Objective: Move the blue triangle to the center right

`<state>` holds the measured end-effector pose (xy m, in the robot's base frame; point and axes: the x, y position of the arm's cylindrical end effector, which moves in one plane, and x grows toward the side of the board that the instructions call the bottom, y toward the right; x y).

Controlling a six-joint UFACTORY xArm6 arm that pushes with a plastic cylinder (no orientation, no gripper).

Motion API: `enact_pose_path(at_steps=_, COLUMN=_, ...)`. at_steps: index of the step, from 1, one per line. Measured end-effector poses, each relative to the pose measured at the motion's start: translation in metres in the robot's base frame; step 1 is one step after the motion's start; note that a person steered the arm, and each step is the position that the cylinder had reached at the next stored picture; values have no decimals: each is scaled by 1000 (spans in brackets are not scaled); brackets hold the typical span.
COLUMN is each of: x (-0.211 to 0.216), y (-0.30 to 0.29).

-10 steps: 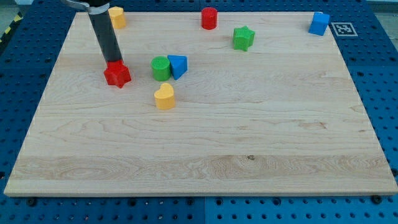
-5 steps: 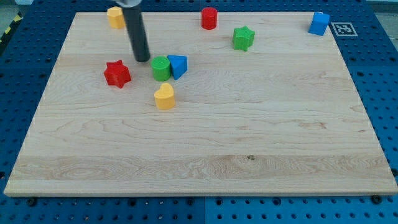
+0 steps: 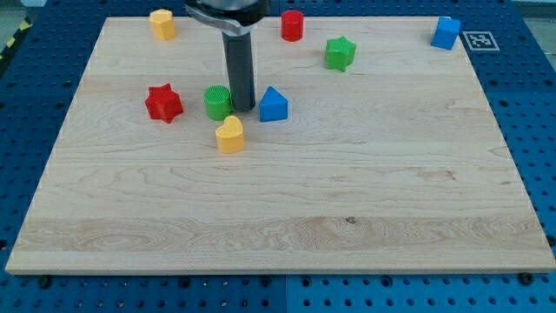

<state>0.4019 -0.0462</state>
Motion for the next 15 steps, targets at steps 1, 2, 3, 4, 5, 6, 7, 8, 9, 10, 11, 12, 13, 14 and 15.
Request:
enact_pose_path(at_steps=1, x=6, y=61)
enact_pose_path(at_steps=2, x=6, y=132)
enact_pose_path(at_steps=3, x=6, y=181)
enact_pose_path(at_steps=4, x=6, y=215)
enact_pose_path(at_steps=5, x=11, y=205)
enact_pose_path(at_steps=6, x=8, y=181)
enact_pose_path(at_steps=7, x=4, y=181)
enact_pose_path(at_steps=8, x=-15, y=185)
enact_pose_path(at_steps=9, x=-37, y=219)
enact_pose_path(at_steps=10, x=-38, y=230)
enact_pose_path(at_steps=11, x=-30, y=251)
enact_pose_path(at_steps=12, x=-25, y=273)
enact_pose_path(at_steps=13, x=-30, y=267)
enact_pose_path(at_steps=14, x=-34, y=232)
enact_pose_path(at_steps=15, x=-34, y=206)
